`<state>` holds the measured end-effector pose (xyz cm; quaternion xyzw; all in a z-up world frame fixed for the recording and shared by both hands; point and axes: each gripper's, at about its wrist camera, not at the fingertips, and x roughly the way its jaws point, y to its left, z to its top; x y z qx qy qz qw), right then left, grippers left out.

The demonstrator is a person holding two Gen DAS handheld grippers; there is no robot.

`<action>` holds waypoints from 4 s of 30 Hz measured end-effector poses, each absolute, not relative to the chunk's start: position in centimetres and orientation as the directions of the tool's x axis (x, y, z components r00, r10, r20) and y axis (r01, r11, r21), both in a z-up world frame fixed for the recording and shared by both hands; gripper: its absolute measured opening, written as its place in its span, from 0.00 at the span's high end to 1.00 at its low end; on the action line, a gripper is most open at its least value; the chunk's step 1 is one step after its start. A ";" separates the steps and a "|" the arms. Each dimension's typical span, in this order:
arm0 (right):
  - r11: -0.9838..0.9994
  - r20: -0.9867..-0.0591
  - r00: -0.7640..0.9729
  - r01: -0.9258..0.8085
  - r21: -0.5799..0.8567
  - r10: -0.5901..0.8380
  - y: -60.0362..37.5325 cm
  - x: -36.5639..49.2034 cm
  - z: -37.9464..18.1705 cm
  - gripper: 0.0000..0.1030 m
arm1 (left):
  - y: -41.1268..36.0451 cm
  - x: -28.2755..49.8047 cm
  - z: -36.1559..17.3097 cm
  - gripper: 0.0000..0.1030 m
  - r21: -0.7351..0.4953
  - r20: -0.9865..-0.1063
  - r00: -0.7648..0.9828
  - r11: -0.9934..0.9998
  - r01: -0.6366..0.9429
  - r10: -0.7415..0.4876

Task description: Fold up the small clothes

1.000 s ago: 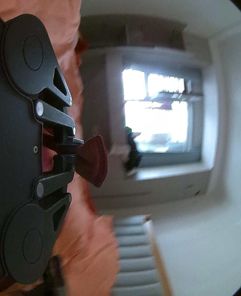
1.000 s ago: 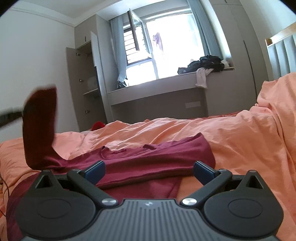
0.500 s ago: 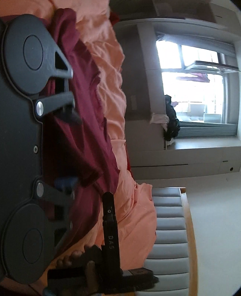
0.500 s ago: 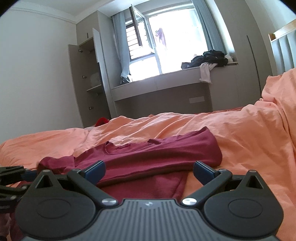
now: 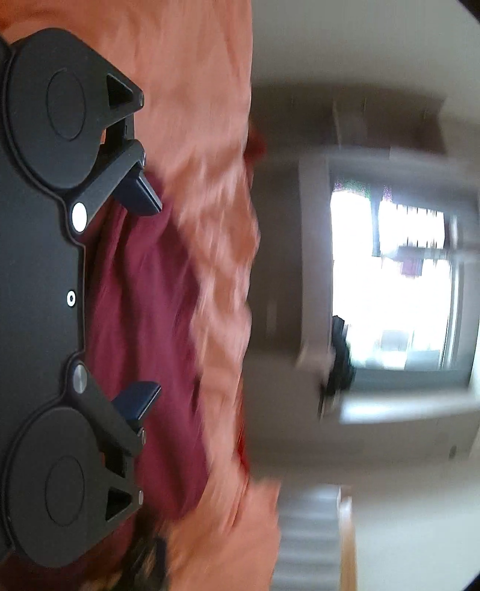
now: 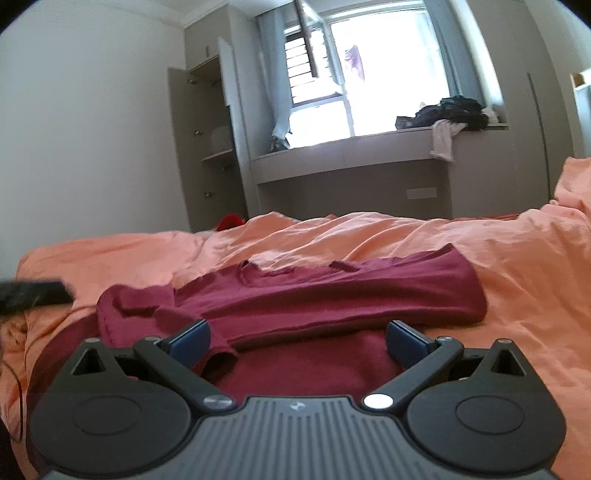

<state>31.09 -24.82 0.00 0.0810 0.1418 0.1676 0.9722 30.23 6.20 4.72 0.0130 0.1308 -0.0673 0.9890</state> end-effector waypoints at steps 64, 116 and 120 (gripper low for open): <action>0.803 -0.560 0.629 -0.585 0.115 0.539 -7.6 49.9 8.4 0.01 | 17.4 38.6 3.0 0.26 -0.246 -0.416 0.906 0.949 -0.200 0.083; 0.415 -0.361 0.930 -0.302 -0.858 -0.069 -14.2 15.3 -12.0 0.01 | 1.5 11.8 -0.1 0.00 0.204 -0.375 0.922 0.961 0.188 -0.100; 0.399 -0.393 0.919 -0.350 -0.848 -0.029 -13.9 14.8 -12.4 0.22 | 0.9 11.7 -0.9 0.00 0.199 -0.394 0.910 0.955 0.221 -0.128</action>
